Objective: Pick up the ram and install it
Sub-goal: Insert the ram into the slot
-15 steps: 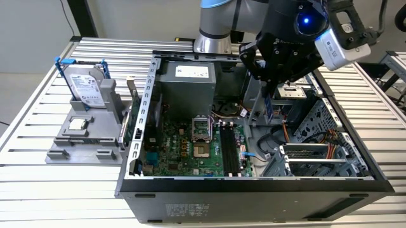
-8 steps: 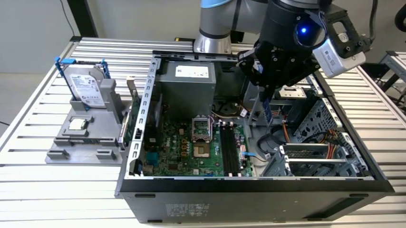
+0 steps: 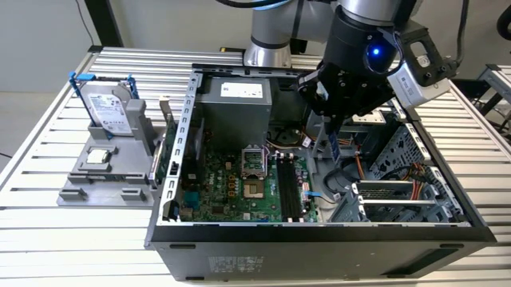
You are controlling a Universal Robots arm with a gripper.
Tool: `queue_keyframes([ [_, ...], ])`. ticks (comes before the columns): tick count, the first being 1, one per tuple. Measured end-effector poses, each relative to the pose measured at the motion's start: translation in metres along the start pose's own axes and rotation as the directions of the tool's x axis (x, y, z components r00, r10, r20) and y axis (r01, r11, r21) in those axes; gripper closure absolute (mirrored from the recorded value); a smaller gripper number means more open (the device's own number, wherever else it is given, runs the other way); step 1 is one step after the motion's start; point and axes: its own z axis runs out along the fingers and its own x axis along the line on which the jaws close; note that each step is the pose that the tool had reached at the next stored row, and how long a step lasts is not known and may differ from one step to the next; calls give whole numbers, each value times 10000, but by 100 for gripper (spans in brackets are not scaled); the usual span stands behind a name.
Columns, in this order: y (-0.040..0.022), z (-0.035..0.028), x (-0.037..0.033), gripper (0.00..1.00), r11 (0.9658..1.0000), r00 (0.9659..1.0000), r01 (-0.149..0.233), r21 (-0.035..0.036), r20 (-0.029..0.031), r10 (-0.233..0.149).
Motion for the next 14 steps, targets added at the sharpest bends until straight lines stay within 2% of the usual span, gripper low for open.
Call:
queue_keyframes([
  [4,-1,46,3,100,10000,10000,-3,-1,10,3],
  [10,-1,56,4,100,10000,10000,-4,-1,12,4],
  [14,-2,89,6,100,10000,10000,-3,0,12,3],
])
